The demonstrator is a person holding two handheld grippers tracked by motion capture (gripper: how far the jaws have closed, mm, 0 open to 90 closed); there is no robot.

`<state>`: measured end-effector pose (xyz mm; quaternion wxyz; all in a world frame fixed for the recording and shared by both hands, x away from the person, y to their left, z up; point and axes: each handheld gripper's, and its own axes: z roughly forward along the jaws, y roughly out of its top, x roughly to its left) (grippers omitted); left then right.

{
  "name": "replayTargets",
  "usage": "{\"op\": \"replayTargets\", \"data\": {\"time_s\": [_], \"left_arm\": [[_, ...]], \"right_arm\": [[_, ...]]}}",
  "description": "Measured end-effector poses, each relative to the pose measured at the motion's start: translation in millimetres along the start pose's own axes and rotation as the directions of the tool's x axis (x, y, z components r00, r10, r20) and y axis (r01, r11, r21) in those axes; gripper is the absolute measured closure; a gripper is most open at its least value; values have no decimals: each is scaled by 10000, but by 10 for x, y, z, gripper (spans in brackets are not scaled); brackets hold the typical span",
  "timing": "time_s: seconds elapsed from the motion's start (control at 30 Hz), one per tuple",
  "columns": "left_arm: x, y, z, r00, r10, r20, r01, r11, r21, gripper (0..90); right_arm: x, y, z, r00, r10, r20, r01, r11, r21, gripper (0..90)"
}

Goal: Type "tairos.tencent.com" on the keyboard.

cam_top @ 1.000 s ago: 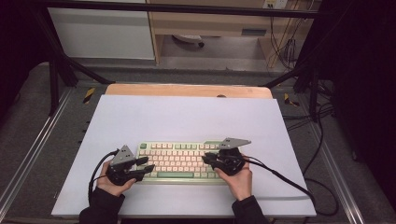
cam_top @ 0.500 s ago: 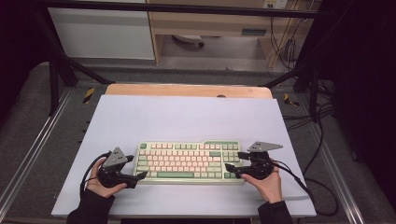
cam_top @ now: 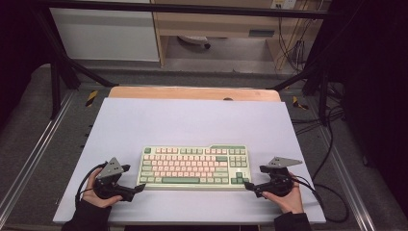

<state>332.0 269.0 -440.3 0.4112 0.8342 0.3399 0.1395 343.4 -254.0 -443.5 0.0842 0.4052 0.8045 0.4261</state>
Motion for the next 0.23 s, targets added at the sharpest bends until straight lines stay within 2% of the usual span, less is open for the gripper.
{"op": "replayTargets", "data": {"time_s": [0.23], "left_arm": [[-5,-4,-15,10000,50,82,-49,9999,-112,67]], "right_arm": [[-15,-22,-11,10000,32,14,-32,10000,70,17]]}}
